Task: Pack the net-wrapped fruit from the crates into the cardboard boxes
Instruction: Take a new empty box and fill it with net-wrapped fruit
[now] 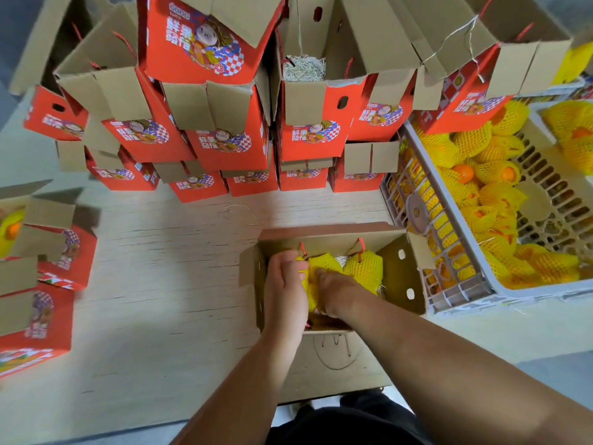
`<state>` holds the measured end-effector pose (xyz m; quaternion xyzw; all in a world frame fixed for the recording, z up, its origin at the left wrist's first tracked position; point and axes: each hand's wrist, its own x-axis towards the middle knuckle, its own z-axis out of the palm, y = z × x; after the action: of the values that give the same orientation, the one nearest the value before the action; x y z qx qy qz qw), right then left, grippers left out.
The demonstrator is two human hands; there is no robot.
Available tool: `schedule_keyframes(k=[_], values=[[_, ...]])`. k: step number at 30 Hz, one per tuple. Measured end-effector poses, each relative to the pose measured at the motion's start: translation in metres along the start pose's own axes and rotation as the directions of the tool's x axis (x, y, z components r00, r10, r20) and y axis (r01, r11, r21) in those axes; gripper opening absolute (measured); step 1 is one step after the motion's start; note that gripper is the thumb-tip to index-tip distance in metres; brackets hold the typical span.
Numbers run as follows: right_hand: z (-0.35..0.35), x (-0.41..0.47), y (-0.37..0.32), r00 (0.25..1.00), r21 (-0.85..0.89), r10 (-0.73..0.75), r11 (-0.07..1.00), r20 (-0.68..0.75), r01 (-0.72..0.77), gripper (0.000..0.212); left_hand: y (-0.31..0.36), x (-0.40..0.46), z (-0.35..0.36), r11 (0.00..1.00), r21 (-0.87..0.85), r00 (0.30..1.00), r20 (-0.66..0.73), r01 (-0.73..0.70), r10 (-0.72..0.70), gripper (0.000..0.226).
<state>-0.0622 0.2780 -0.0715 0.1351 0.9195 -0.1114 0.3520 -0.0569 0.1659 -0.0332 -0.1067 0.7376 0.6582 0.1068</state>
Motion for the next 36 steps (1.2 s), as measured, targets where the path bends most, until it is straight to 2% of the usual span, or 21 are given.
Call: schedule_keyframes(k=[3,6,8,9,11,12,14,16,19,22,26,28,30,32,34,36], values=[[0.016,0.005,-0.007,0.997,0.038,0.074,0.997,-0.024,-0.073,0.052,0.001,0.005,-0.003,1.000,-0.026,1.000,-0.023,0.001,-0.001,0.024],[0.008,0.005,-0.009,0.998,0.054,0.063,0.997,-0.016,-0.062,0.055,0.005,0.012,-0.006,0.998,-0.057,0.999,-0.007,0.040,-0.041,0.023],[-0.004,-0.003,-0.002,0.999,0.122,0.032,0.992,0.018,-0.034,0.062,0.007,0.016,-0.008,0.999,-0.044,1.000,-0.002,-0.012,0.012,0.022],[-0.011,-0.009,0.003,1.000,0.149,0.009,0.989,0.012,-0.011,0.056,0.010,0.018,-0.008,0.998,-0.036,0.999,0.003,-0.048,0.049,0.020],[-0.021,-0.023,0.014,0.995,0.261,-0.025,0.964,-0.099,0.050,0.035,0.016,0.019,-0.003,0.994,0.003,0.994,0.020,-0.109,0.109,0.016],[-0.024,-0.031,0.019,0.978,0.373,-0.029,0.922,-0.207,0.106,0.028,0.018,0.018,0.002,0.990,0.039,0.990,0.035,-0.135,0.134,0.014],[-0.032,-0.047,0.031,0.901,0.587,0.006,0.760,-0.434,0.278,0.017,0.023,0.013,0.019,0.979,0.090,0.981,0.092,-0.180,0.172,0.011],[-0.044,-0.062,0.049,0.824,0.648,0.038,0.638,-0.566,0.415,0.012,0.033,0.004,0.045,0.966,0.112,0.958,0.196,-0.234,0.209,0.012],[-0.058,-0.076,0.087,0.743,0.649,0.104,0.577,-0.661,0.497,0.010,0.049,-0.013,0.098,0.920,0.116,0.892,0.318,-0.374,0.322,0.012],[-0.065,-0.087,0.135,0.663,0.653,0.211,0.536,-0.718,0.535,0.015,0.061,-0.028,0.152,0.924,0.052,0.869,0.363,-0.378,0.335,0.014],[-0.071,-0.096,0.211,0.646,0.682,0.268,0.474,-0.715,0.557,0.017,0.069,-0.047,0.228,0.913,0.040,0.821,0.455,-0.406,0.345,0.010],[-0.077,-0.095,0.250,0.633,0.683,0.293,0.476,-0.717,0.553,0.013,0.073,-0.052,0.265,0.902,0.079,0.808,0.483,-0.425,0.339,0.010],[-0.084,-0.087,0.288,0.620,0.685,0.322,0.497,-0.716,0.533,0.008,0.077,-0.048,0.299,0.814,0.213,0.769,0.518,-0.541,0.375,0.025],[-0.090,-0.071,0.327,0.632,0.689,0.331,0.546,-0.700,0.477,0.012,0.079,-0.036,0.323,0.573,0.413,0.695,0.548,-0.708,0.465,0.035],[-0.097,-0.049,0.365,0.685,0.691,0.317,0.616,-0.656,0.377,0.026,0.079,-0.018,0.340,0.355,0.546,0.648,0.582,-0.759,0.492,0.028],[-0.107,-0.022,0.398,0.757,0.658,0.308,0.724,-0.576,0.206,0.050,0.077,-0.005,0.350,0.274,0.628,0.677,0.598,-0.728,0.429,0.015]])
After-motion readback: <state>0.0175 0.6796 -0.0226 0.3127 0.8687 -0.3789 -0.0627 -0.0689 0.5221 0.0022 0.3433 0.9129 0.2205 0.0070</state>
